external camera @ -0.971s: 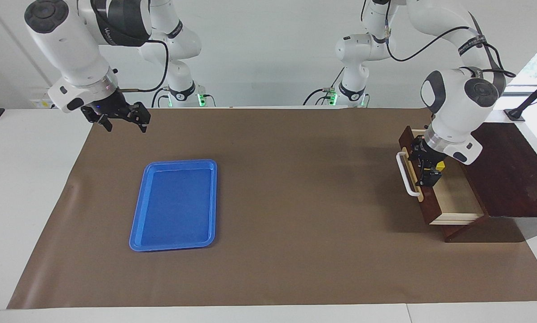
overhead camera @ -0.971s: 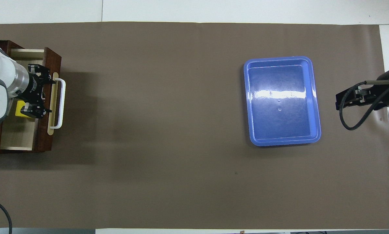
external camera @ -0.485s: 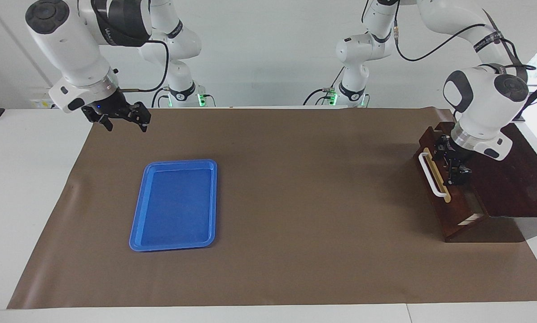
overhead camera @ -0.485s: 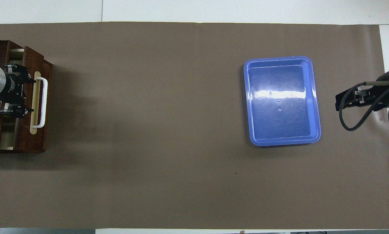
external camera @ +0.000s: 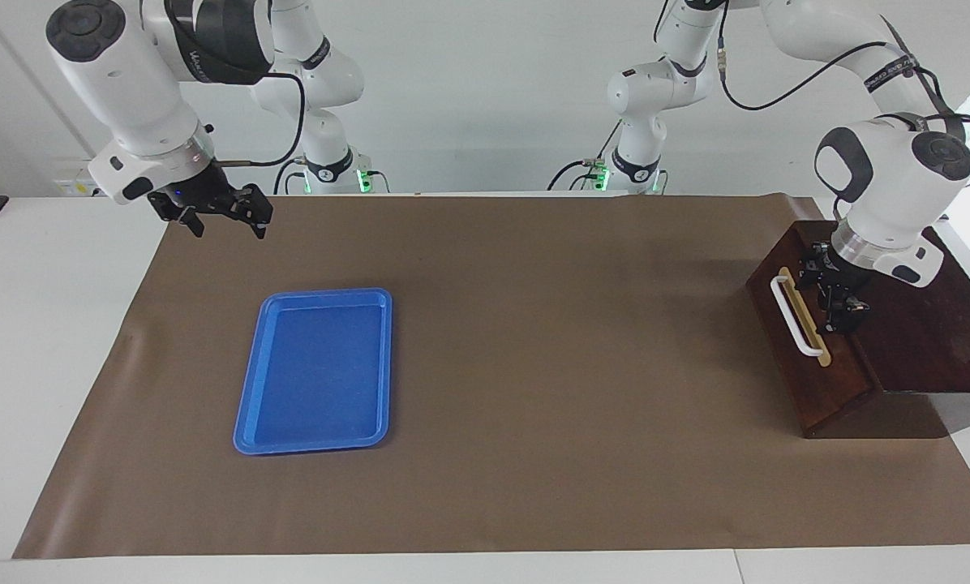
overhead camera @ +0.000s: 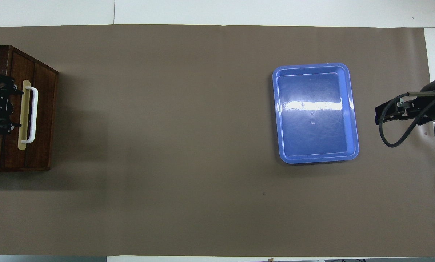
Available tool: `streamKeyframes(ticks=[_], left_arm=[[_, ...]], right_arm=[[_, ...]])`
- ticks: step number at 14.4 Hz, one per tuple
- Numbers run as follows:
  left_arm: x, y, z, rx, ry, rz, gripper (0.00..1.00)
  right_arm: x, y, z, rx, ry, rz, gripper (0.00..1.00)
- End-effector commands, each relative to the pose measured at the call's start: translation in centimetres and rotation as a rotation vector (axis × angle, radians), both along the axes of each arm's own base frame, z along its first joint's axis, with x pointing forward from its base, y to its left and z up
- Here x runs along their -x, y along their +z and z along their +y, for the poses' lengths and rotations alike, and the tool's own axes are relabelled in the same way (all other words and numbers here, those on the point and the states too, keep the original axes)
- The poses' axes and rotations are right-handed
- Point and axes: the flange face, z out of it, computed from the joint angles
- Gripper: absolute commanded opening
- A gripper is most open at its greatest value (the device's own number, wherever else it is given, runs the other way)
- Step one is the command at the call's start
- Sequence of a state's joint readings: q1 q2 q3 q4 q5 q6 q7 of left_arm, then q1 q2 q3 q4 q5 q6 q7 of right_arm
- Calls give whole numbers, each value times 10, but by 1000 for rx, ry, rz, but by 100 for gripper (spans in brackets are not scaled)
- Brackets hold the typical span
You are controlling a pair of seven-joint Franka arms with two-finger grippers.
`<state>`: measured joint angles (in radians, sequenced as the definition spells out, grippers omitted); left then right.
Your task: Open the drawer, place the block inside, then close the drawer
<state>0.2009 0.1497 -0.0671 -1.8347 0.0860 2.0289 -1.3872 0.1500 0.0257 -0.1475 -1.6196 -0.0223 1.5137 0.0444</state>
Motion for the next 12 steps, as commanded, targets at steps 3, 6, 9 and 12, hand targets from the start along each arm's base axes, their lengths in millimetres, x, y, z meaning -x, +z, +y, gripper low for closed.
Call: streamKeyframes(ticks=[3,6,9,12], left_arm=[[3,26,4,-21,-54,22,100],[10,75,-20,-29,-226,31,100],[26,89,-57,-21,-557,105,100],[47,109,-77,6,-898,170,100]], right_arm=[[6,1,-5,8,27,-14,100],[6,2,-5,8,27,-15,100],[6,1,-5,8,28,-14,100],[6,1,-5,8,28,-14,100]])
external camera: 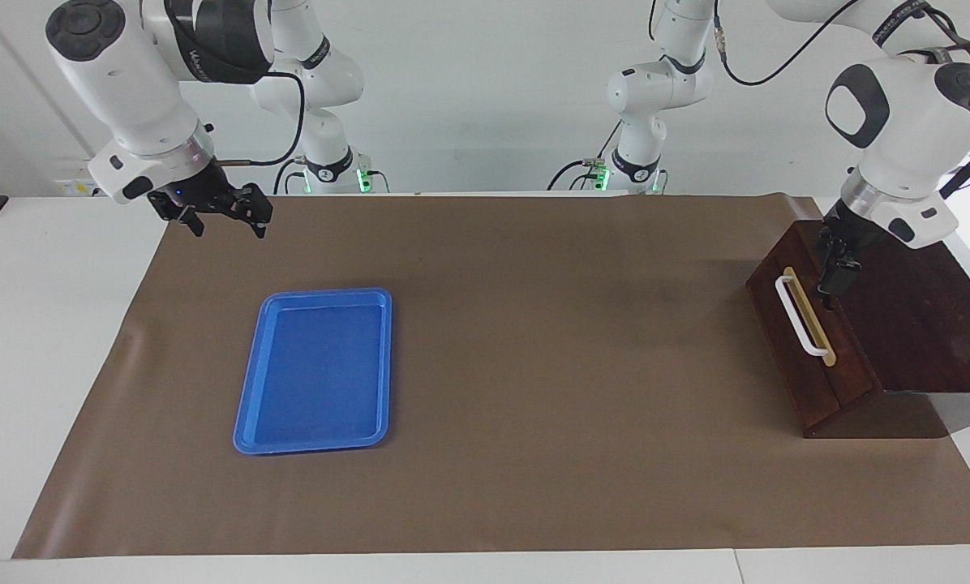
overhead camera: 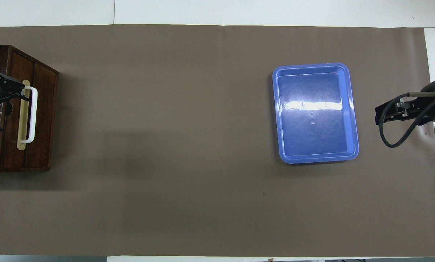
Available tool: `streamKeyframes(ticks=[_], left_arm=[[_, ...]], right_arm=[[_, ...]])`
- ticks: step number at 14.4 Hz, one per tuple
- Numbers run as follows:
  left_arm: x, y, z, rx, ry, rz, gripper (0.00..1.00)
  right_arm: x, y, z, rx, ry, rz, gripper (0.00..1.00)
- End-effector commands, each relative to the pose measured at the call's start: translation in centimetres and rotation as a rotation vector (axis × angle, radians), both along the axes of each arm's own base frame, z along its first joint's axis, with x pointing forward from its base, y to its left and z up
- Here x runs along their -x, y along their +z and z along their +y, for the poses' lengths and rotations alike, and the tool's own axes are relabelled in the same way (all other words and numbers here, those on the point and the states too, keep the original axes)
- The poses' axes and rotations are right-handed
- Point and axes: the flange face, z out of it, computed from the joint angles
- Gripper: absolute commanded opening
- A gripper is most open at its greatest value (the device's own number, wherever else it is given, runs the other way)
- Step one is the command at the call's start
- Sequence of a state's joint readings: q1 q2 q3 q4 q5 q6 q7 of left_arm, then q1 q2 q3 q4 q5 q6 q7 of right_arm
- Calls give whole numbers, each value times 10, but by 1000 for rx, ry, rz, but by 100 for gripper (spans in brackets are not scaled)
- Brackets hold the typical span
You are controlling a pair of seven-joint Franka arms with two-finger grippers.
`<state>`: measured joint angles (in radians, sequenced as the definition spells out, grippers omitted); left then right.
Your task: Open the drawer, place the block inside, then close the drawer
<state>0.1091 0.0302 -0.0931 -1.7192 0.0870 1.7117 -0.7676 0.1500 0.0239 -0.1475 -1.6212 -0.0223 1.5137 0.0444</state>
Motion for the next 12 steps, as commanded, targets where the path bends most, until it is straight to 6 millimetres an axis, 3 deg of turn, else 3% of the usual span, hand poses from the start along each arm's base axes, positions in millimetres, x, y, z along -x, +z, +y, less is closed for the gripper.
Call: streamKeyframes(ticks=[1,4,6,10,12], left_arm=[[20,16,-16,28,-277,62,100],[27,25,-39,112,-429,63,100],[27,26,-41,126,-582,70,100],[27,25,-44,129,-680,116,100],[25,39,-42,136,-773,115,100]], right_arm=[[6,1,-6,9,25,-15,100],[6,1,-7,9,22,-15,100],[6,2,-9,9,18,-17,100],[5,0,-9,9,15,-14,100],[5,0,-9,10,13,-14,100]])
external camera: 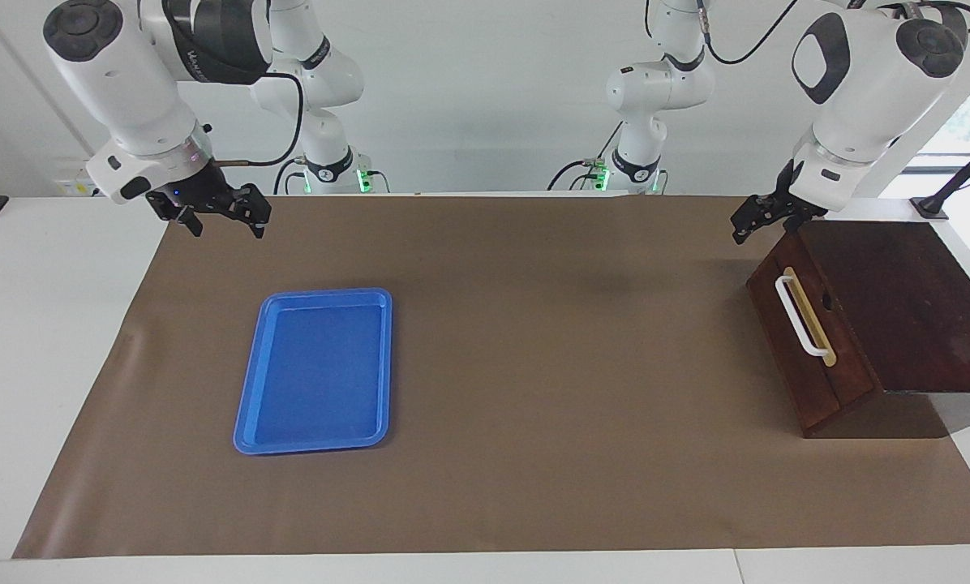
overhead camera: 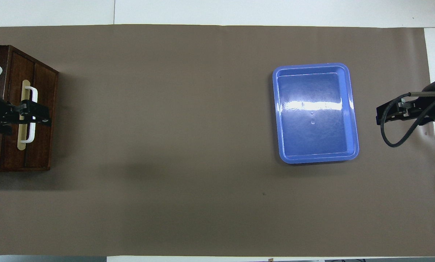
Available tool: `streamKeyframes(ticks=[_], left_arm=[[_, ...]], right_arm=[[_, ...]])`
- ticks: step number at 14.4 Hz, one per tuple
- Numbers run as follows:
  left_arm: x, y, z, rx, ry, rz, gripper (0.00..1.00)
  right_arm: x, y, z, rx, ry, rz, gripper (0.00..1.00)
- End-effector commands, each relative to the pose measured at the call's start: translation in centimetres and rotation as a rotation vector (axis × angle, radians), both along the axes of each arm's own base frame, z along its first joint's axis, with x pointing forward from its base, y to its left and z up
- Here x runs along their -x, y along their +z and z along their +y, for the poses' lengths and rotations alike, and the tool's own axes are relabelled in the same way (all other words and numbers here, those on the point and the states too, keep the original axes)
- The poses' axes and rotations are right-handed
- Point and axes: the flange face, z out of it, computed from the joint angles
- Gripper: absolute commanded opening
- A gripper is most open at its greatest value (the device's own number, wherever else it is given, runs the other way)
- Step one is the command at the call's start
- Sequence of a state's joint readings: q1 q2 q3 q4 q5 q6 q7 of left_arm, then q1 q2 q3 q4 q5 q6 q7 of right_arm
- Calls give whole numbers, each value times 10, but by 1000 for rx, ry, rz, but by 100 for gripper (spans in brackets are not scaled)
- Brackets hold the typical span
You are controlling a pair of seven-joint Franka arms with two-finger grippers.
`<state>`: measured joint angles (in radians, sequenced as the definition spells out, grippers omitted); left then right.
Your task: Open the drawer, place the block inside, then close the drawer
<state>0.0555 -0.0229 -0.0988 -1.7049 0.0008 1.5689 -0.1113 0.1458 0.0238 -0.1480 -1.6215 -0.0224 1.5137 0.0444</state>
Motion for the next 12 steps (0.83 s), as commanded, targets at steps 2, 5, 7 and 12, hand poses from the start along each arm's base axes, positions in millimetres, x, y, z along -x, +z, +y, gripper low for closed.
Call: streamKeyframes(ticks=[2,5,7,12], left_arm=[[-1,20,0,20,-76,-2,100],[4,19,-3,13,-82,12,100],[4,20,-14,12,-99,4,100],[4,18,-22,12,-115,5,100]], right_arm=[[5,2,-7,9,18,-18,100],[6,1,-7,9,16,-15,100],[6,1,-7,9,18,-15,100],[6,1,-7,10,16,-15,100]])
